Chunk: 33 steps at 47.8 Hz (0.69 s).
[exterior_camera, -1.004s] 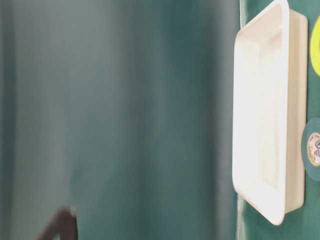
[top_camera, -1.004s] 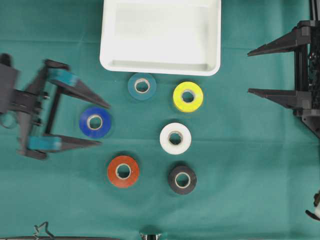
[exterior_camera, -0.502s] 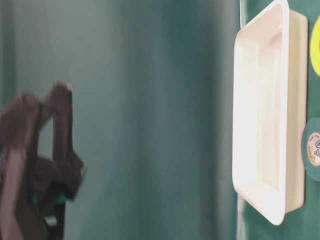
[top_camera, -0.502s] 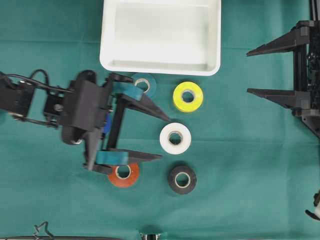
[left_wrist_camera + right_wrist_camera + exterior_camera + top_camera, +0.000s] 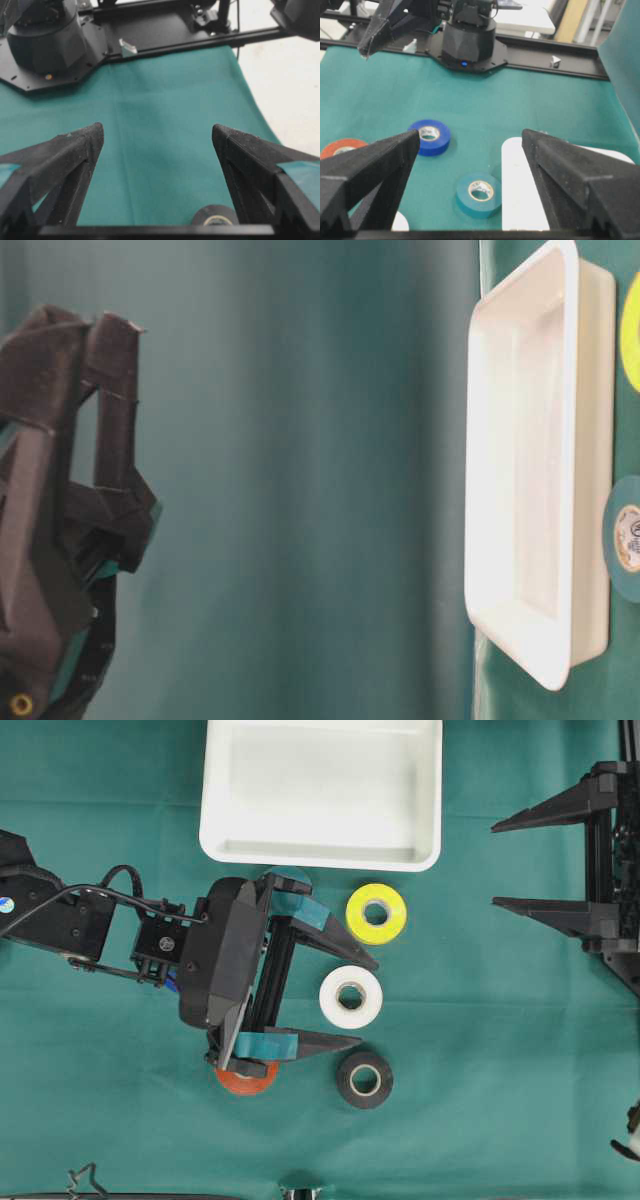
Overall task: Pick up the tape from a random location and place it into the white case.
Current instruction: 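Move the left gripper over the white tape roll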
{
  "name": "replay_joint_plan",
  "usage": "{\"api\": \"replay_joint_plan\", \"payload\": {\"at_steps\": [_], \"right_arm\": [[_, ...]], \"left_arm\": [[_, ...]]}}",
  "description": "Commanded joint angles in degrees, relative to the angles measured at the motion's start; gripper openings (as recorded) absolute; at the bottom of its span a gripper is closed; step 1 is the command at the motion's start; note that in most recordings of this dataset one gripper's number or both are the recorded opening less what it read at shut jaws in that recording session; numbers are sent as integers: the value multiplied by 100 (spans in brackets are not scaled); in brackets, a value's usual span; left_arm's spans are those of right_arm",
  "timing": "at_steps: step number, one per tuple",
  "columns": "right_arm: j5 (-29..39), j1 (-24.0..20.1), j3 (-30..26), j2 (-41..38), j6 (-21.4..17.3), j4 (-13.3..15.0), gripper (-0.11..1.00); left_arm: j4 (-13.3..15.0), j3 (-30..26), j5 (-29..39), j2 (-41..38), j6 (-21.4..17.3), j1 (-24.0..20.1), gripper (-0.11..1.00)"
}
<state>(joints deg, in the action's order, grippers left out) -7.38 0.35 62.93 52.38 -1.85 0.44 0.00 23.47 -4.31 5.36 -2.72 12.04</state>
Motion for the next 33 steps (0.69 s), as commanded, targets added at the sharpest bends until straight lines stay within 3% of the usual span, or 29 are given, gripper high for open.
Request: {"api": "replay_joint_plan", "payload": {"at_steps": [1,14,33], "right_arm": [[-53,9,-167,-26,9,9,92],[-18,9,-185,-26,9,9,92],[88,9,-211,-62,18,9,92]], "left_arm": [[9,-176,53,70,18,-44,100],[18,-466,809,0,44,-53,100],[9,-1986,3437,-809,35,-70,100]]}}
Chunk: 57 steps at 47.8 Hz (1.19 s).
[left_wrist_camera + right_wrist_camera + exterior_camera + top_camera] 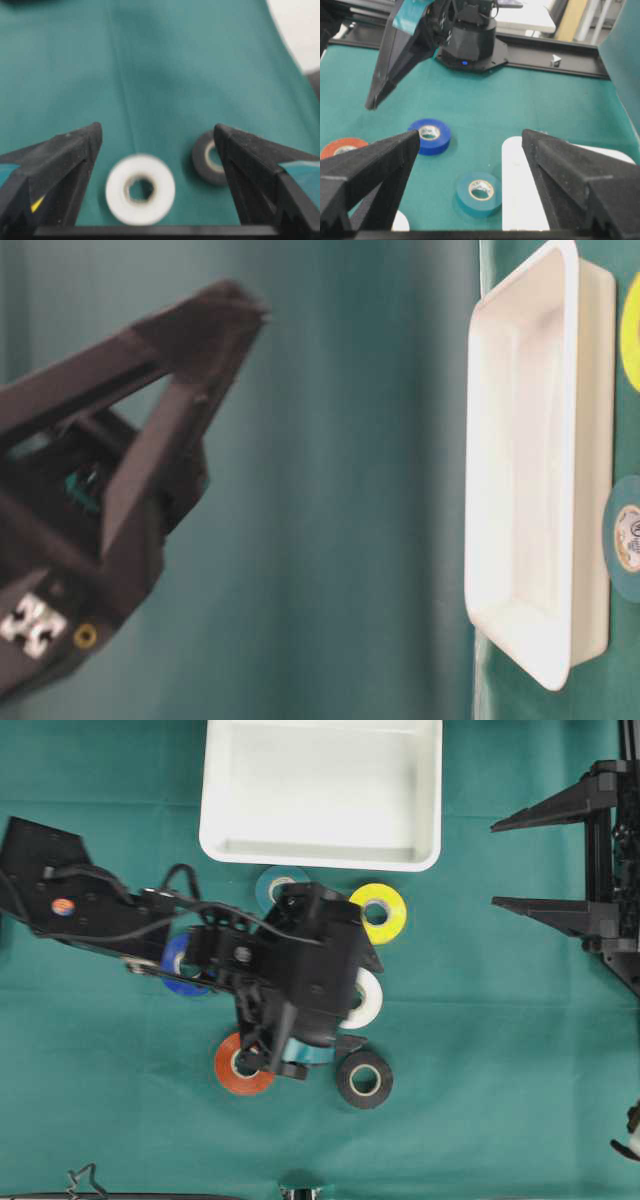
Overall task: Pick up the tape from a random location and place it into the white case.
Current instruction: 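Move the left gripper over the white tape roll, then lower the left gripper and close it on the white roll's rim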
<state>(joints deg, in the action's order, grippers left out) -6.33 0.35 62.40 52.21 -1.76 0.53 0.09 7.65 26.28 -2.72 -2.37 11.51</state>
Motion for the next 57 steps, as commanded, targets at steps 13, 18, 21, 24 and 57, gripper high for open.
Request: {"api": "replay_joint_plan", "payload": {"at_steps": [13,18,21,24,57], "right_arm": [[-18,9,-185,-149,9,0,92],[-18,9,-193,-176,9,0,92],[-9,9,-193,-185,9,0,92],[-18,9,-193,-185,9,0,92],[53,9,-202,-185,18,9,92]], "left_arm": [[-18,-1433,1890,-536,0,-26,100],[-18,-1652,2224,-659,9,-26,100],[-18,-1723,2329,-703,9,-18,100],[-18,-1740,2373,-729,9,-26,100],[-26,-1723,2382,-773,9,-18,100]]}}
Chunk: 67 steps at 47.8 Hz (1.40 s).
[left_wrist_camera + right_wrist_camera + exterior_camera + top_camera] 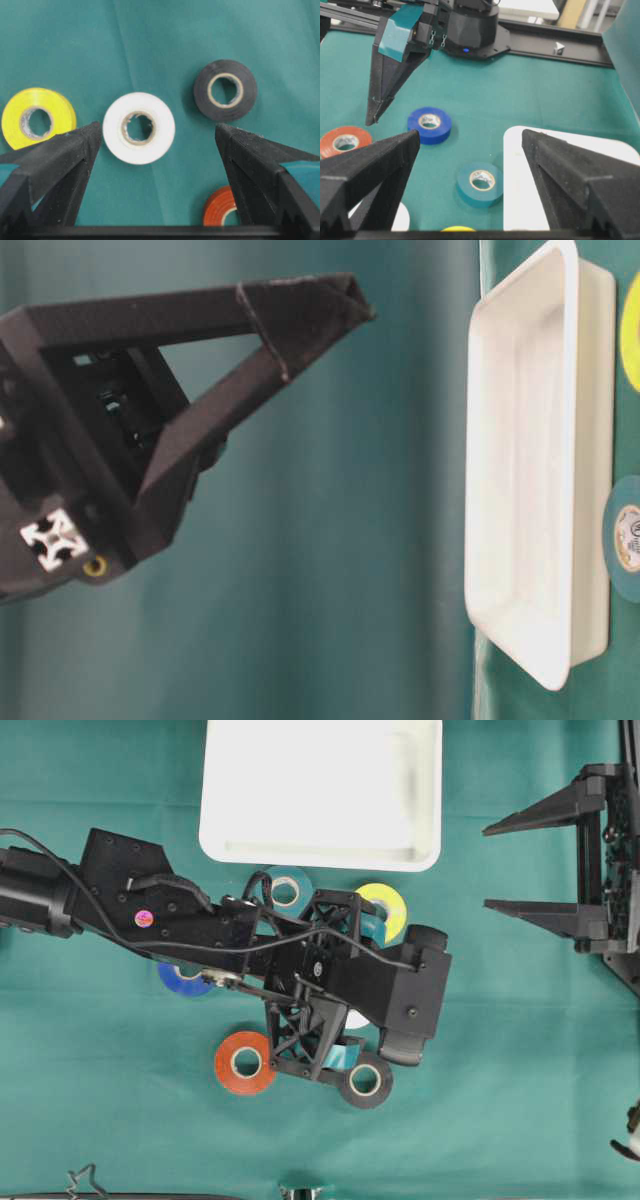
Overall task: Pick up the tape from a random location and place it into the white case.
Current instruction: 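Lower the left gripper and close it on the white roll's rim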
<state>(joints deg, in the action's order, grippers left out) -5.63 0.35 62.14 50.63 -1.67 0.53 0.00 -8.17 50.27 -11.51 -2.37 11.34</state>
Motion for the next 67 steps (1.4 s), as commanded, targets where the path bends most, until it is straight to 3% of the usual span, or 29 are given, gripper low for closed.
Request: {"api": "replay_joint_plan", "payload": {"at_steps": [1,20,48,67], "right_arm": [[-18,9,-176,-26,9,0,92],[-18,9,-185,-26,9,9,92],[0,9,-185,-70,18,44,92],[18,9,-176,-79,18,53,92]], "left_arm": [[-18,-141,-18,114,9,0,100],[-26,88,-255,70,0,-9,100],[-26,1195,-1802,-246,9,-9,100],[-18,1354,-2224,-914,9,-18,100]]}}
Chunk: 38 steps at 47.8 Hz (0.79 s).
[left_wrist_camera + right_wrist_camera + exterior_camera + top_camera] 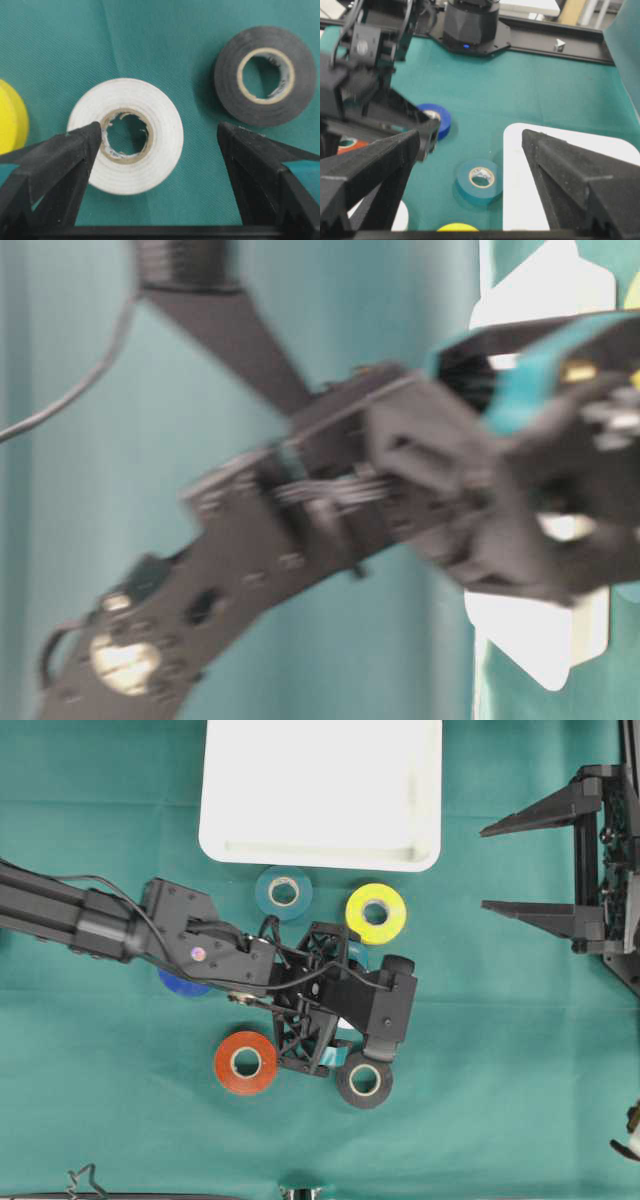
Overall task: Pick up the tape from a random location and place it into the white case.
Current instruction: 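Lower the left gripper and close it on the white roll's rim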
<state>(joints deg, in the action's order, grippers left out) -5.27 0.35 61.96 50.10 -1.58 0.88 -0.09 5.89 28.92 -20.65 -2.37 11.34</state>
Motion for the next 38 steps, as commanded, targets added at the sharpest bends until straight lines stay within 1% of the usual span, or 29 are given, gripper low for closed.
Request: {"api": "replay_joint_plan", "payload": {"at_steps": [1,8,23,30,32,34,36,38], "right_arm": [[-9,9,-158,-18,9,9,92],[53,9,-158,-18,9,18,92],[70,9,-158,-18,9,9,92],[79,9,-158,-26,9,9,92],[79,9,-158,-26,9,18,92],[79,9,-158,-26,9,18,92],[79,9,-158,-26,9,18,92],[79,9,-158,-26,9,18,92]], "left_arm": [[-9,-53,-97,-44,9,-18,100],[-9,-35,-158,-255,9,-18,100],[0,88,-343,-343,18,-18,99],[9,79,-360,-343,237,-18,97],[0,79,-360,-343,281,-18,94],[0,97,-352,-343,290,-18,90],[0,105,-334,-334,290,-18,82],[0,132,-316,-334,281,-18,72]]}}
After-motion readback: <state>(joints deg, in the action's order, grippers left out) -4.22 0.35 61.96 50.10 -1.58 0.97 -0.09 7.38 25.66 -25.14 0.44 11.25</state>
